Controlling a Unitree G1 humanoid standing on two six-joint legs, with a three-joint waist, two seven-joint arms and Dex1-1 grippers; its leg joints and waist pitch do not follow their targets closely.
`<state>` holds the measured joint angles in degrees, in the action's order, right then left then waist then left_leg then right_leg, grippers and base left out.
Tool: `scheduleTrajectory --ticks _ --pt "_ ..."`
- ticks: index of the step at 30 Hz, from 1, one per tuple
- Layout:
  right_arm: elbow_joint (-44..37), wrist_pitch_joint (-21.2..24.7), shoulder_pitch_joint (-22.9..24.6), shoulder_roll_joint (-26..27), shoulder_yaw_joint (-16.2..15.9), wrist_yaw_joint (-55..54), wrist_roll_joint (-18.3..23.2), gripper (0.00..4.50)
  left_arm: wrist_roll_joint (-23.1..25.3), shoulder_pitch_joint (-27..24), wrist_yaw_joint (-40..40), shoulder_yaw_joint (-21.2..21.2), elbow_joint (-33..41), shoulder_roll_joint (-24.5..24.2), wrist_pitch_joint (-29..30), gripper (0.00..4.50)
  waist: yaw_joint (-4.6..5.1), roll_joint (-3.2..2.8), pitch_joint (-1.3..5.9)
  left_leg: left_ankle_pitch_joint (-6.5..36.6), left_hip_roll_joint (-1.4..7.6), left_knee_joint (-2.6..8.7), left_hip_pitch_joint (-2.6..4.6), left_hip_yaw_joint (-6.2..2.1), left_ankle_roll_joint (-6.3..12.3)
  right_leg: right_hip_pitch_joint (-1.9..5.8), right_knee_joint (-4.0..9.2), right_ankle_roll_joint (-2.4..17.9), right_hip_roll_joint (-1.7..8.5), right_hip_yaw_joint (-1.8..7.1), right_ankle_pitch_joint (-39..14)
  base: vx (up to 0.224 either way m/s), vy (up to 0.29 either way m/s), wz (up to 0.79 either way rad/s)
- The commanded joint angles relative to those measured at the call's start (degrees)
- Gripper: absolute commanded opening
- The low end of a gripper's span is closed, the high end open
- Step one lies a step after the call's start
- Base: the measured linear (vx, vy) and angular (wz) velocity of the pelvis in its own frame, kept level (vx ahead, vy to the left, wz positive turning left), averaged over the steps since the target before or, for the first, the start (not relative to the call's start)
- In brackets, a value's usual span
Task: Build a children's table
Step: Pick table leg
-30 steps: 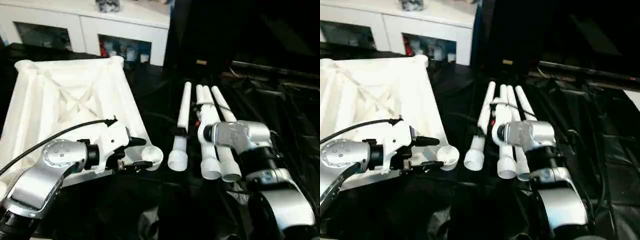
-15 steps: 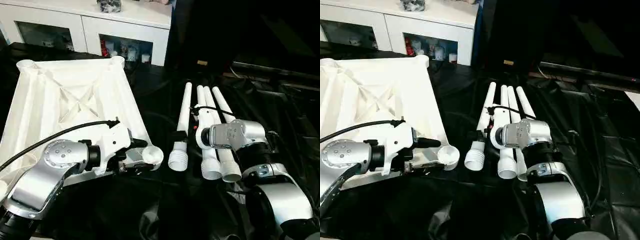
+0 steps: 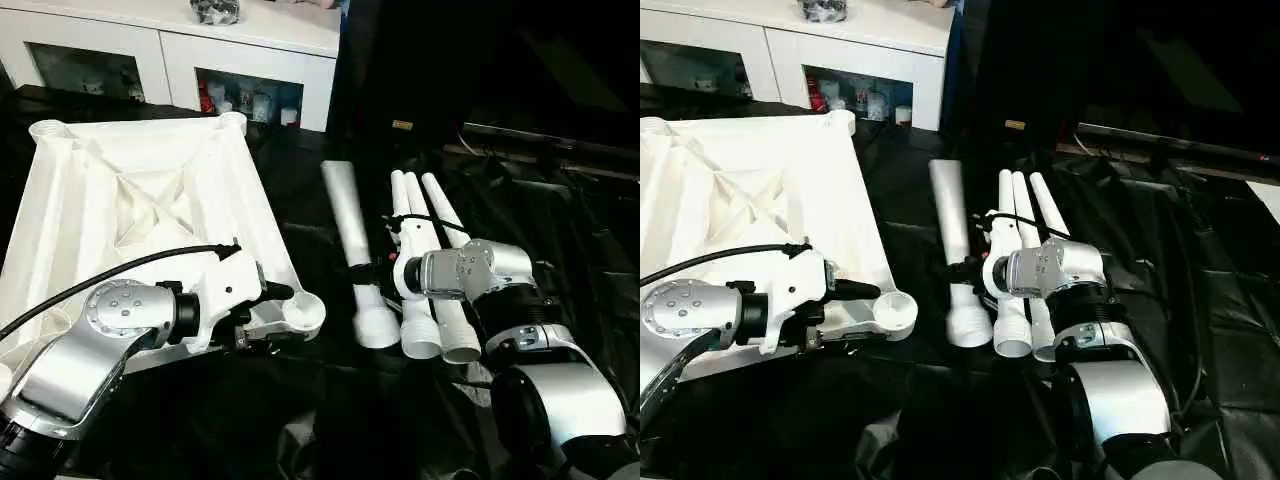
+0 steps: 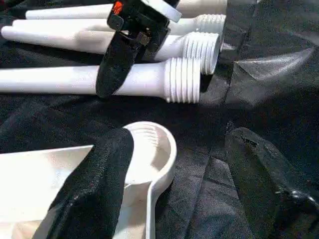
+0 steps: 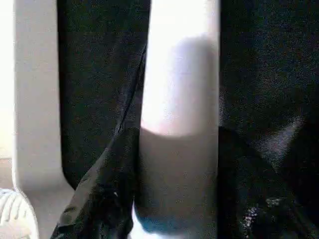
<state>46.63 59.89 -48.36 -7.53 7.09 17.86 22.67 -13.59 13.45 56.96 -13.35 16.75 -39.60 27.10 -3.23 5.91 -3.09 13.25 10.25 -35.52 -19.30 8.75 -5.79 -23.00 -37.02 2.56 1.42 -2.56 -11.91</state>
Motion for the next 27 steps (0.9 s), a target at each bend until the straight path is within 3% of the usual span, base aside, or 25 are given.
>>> scheduleTrajectory --ticks 1,4,6,7,8,9,10,11,13,14,15,16,17,18,20,22,23,27 --pt "-0.9 0.2 -0.5 -0.3 2.0 -0.1 1.2 1.97 0.8 1.3 -1.0 0.0 0.5 0.6 -0.8 3.32 -0.07 -1.36 3.13 1.8 2.54 4.57 -0.53 -0.18 -2.8 3.33 3.99 8.8 5.93 3.52 -6.7 0.0 0.0 0.0" --pt "-5.8 -0.8 0.0 -0.3 5.0 1.5 4.2 1.87 3.5 3.5 -6.3 1.0 -2.4 3.4 -2.1 3.32 -0.19 -1.32 3.18 1.5 2.63 4.53 -0.53 -0.12 -2.49 3.48 4.03 8.5 5.85 3.55 -5.5 0.0 0.0 0.0" --pt "-11.1 -3.4 1.4 -0.4 6.2 4.5 6.2 1.85 4.1 6.1 -10.4 2.4 -5.2 6.0 -0.8 3.32 -0.59 -1.41 3.38 1.2 2.61 4.29 -0.01 0.16 -1.73 3.31 3.92 8.7 5.74 3.6 -3.0 0.0 0.0 0.0" --pt "-11.8 -3.8 1.7 -0.3 6.3 5.0 6.4 1.85 4.1 6.4 -10.8 2.6 -5.4 6.2 -0.6 3.32 -0.56 -1.26 3.47 -0.3 2.65 4.44 -0.42 -0.01 -1.26 3.66 3.57 9.4 5.82 3.52 -1.0 0.0 0.0 0.0" --pt "-19.6 -9.8 5.1 -0.4 5.5 10.5 7.6 1.84 2.7 9.0 -14.0 4.7 -7.7 9.0 1.1 3.32 -0.56 -1.22 3.3 -0.2 2.66 4.56 -0.64 -0.03 -1.16 3.68 3.69 9.2 5.8 3.43 -1.4 0.0 0.0 0.0" --pt "-23.2 -12.9 6.9 -0.5 4.6 13.1 7.8 1.84 1.8 10.1 -15.2 5.8 -8.6 10.2 1.9 3.32 -1.0 -1.67 3.44 0.5 2.83 4.22 -0.39 0.17 -1.1 3.55 3.93 8.7 6.11 3.47 -1.5 0.0 0.0 0.0" --pt "-25.9 -13.4 8.2 -1.2 3.4 15.4 8.0 1.84 1.1 11.1 -16.2 6.7 -9.4 11.2 2.5 3.32 -1.15 -1.55 3.59 -0.6 2.83 4.23 -0.31 0.11 -0.63 3.68 3.59 9.3 6.05 3.45 0.4 0.0 0.0 0.0" --pt "-29.1 -12.2 9.7 -2.3 2.2 17.9 8.8 1.84 0.0 12.6 -17.8 7.9 -10.6 12.7 4.0 3.32 -1.25 -1.32 3.56 -2.1 2.67 4.3 -0.72 0.13 -0.21 4.1 3.51 9.2 5.65 3.34 2.1 0.0 0.0 0.0" --pt "-31.8 -10.3 10.8 -3.1 2.6 20.1 10.9 1.84 -1.3 14.3 -20.0 9.5 -11.9 14.7 6.0 3.32 -1.51 -1.41 3.6 -1.8 2.72 4.17 -0.51 0.17 0.37 3.94 3.68 10.0 5.83 3.36 2.2 0.0 0.0 0.0" --pt "-36.5 -7.6 13.0 -4.3 3.9 23.6 14.7 1.84 -4.6 17.5 -24.4 13.5 -14.2 19.5 9.7 3.32 -1.57 -1.71 3.5 -1.3 2.73 4.2 -0.48 0.19 0.21 3.87 3.69 10.3 5.77 3.41 1.7 0.0 0.0 0.0" --pt "-37.9 -7.5 13.9 -4.8 4.2 24.9 15.7 1.84 -6.5 18.5 -25.6 15.1 -14.8 21.2 11.0 3.32 -2.17 -1.42 3.58 -0.8 2.75 3.93 -0.4 0.25 0.51 3.96 3.99 10.9 6.0 3.38 0.9 0.0 0.0 0.0" --pt "-39.5 -7.5 14.9 -5.4 4.4 26.3 16.6 1.84 -8.9 19.8 -27.1 17.1 -15.5 23.3 12.6 3.32 -2.14 -1.46 3.53 0.0 2.79 4.01 -0.33 0.33 0.61 3.78 4.03 11.2 6.01 3.43 0.0 0.0 0.0 0.0" --pt "-40.5 -7.5 15.5 -5.7 4.6 27.1 17.2 1.84 -10.7 20.6 -28.0 18.4 -15.7 24.7 13.7 3.32 -2.42 -1.02 3.49 0.1 2.67 3.9 -0.73 0.34 0.96 4.06 4.33 11.3 6.11 3.38 -1.7 0.0 0.0 0.0" --pt "-42.1 -6.9 16.3 -6.1 5.1 28.2 18.5 1.84 -14.8 22.2 -29.5 20.8 -16.4 27.2 14.6 3.32 -2.45 -1.5 3.55 0.0 2.67 3.95 -0.77 0.23 0.8 4.09 4.18 11.2 6.12 3.35 -2.1 0.0 0.0 0.0" --pt "-44.2 -7.3 17.5 -6.6 5.1 29.5 19.9 1.84 -20.0 24.3 -30.6 23.9 -17.1 30.1 16.2 3.32 -2.55 -1.02 3.44 0.2 2.6 3.88 -0.81 0.3 1.0 4.02 4.6 10.8 6.0 3.3 -3.4 0.0 0.0 0.0" --pt "-45.0 -7.5 18.1 -6.7 5.0 30.1 20.4 1.84 -21.9 25.1 -31.1 25.0 -17.3 31.2 17.1 3.32 -2.31 -0.84 3.4 0.1 2.37 3.89 -1.1 0.25 1.28 4.08 4.82 9.8 5.86 3.19 -5.4 0.0 0.0 0.0" --pt "-46.4 -7.4 18.9 -7.0 4.9 30.9 21.2 1.84 -24.3 26.1 -31.8 26.4 -17.2 32.8 18.6 3.32 -2.34 -1.15 3.38 0.5 2.38 3.76 -0.97 0.29 1.22 3.99 4.89 9.3 5.9 3.21 -6.4 0.0 0.0 0.0" --pt "-48.6 -6.9 20.1 -7.6 4.4 31.9 22.4 1.84 -30.6 28.0 -32.4 29.2 -15.4 36.6 22.9 3.32 -2.37 -1.01 3.36 0.1 2.49 3.8 -1.06 0.15 1.93 3.87 5.16 8.9 5.78 2.98 -7.0 0.0 0.0 0.0"
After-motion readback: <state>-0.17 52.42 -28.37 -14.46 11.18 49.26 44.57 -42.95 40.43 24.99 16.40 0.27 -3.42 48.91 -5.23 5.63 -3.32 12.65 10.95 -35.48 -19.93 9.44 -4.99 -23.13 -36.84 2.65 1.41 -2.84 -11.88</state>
